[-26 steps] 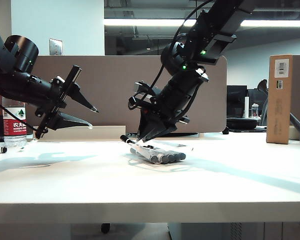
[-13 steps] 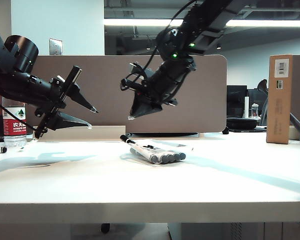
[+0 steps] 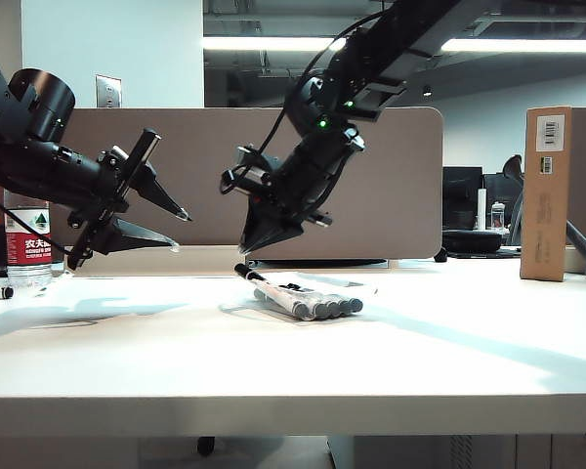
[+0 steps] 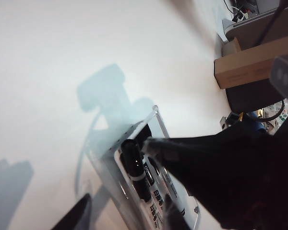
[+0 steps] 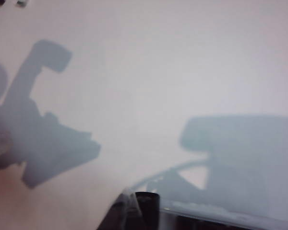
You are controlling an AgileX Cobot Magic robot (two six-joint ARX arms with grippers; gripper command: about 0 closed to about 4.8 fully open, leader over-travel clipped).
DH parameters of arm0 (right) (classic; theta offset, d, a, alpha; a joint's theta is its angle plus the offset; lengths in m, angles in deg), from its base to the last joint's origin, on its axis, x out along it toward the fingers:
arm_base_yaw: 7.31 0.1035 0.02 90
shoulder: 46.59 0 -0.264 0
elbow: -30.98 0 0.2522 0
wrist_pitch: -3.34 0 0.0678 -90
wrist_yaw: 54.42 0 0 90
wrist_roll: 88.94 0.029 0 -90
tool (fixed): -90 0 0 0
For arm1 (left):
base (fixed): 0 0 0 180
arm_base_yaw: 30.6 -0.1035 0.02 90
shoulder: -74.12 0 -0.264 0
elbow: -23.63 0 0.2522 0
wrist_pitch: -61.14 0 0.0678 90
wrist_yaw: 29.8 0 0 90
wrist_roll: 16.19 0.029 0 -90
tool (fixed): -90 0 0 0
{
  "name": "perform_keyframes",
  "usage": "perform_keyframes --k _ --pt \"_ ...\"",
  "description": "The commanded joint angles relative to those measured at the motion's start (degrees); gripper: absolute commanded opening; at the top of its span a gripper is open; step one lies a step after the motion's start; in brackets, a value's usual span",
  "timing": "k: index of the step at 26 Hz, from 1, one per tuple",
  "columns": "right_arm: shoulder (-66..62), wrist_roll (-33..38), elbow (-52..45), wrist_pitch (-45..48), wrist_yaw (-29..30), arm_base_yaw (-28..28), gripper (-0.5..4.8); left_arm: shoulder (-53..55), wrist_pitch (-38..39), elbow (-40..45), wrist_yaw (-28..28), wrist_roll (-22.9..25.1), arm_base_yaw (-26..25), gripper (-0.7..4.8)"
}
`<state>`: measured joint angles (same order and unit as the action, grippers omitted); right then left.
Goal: Pick up the markers scattered on the table and put them into the packaging box, making sure the markers fit the shape of the box's grooves.
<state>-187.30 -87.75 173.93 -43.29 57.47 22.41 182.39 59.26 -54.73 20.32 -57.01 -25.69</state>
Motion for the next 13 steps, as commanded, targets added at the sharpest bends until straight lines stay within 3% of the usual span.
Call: perform_keyframes --k 1,13 --pt "-0.1 -0.4 0.3 0.4 0.2 0.5 -0.06 -0.3 -0.8 -0.3 0.2 0.4 0.0 1.87" --pt "-0.5 -2.8 0.3 -5.5 -3.3 0.7 -0.06 -0.3 -1.1 -0.3 0.2 0.4 -0.9 1.87"
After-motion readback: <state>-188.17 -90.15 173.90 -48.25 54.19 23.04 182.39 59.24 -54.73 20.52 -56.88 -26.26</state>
